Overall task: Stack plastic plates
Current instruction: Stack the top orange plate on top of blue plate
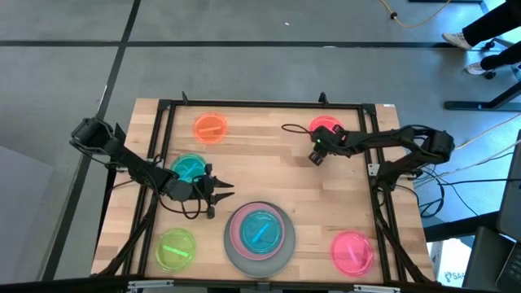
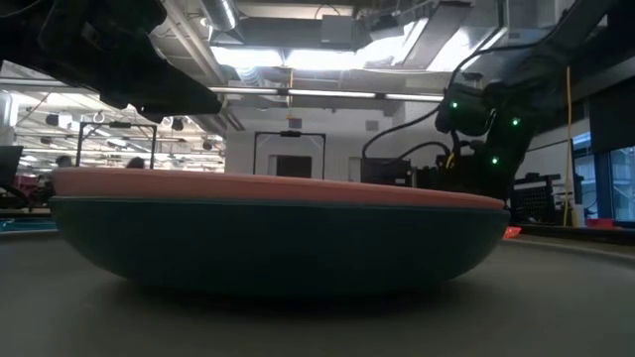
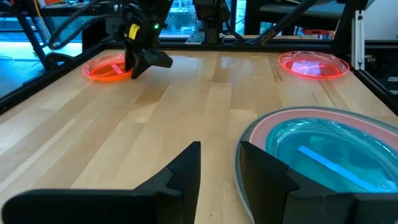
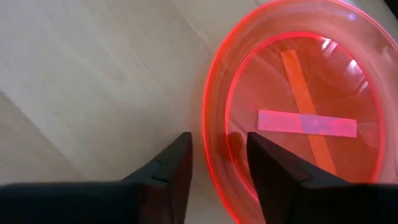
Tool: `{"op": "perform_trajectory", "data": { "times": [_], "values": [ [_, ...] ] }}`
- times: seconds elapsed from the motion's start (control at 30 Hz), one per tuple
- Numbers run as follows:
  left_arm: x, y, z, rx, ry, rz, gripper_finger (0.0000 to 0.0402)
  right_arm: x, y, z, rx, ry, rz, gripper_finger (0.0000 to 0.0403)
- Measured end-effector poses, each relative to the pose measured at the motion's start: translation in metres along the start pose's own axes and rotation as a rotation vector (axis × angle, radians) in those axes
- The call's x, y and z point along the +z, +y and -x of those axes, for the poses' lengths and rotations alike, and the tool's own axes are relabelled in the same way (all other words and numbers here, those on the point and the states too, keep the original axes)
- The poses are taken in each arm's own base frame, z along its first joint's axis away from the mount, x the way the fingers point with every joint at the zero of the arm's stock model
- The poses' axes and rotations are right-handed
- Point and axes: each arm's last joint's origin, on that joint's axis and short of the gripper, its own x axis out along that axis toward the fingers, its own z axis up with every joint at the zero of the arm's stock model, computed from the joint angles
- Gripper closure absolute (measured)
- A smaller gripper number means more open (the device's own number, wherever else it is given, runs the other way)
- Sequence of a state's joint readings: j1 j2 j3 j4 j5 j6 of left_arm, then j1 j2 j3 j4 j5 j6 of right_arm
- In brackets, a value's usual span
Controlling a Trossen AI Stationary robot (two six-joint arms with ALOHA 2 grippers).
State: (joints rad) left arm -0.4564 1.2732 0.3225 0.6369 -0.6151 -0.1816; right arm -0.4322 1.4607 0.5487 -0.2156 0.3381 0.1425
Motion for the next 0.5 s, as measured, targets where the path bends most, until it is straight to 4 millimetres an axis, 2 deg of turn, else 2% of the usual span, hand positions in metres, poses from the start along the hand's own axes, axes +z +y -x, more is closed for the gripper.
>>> {"op": "perform_trajectory", "data": {
  "times": [0.3,0.37,0.5],
  "values": [
    [0.000,0.000,0.000,0.000,0.000,0.000,0.0297,0.001,-0.002,-0.004,0.017,0.004,0.035,0.0385],
    [0.000,0.000,0.000,0.000,0.000,0.000,0.0297,0.002,0.000,-0.003,0.033,-0.006,0.055,0.0396],
    [0.000,0.000,0.000,0.000,0.000,0.000,0.0297,0.006,0.011,0.005,0.076,-0.036,0.091,0.0390]
  ]
}}
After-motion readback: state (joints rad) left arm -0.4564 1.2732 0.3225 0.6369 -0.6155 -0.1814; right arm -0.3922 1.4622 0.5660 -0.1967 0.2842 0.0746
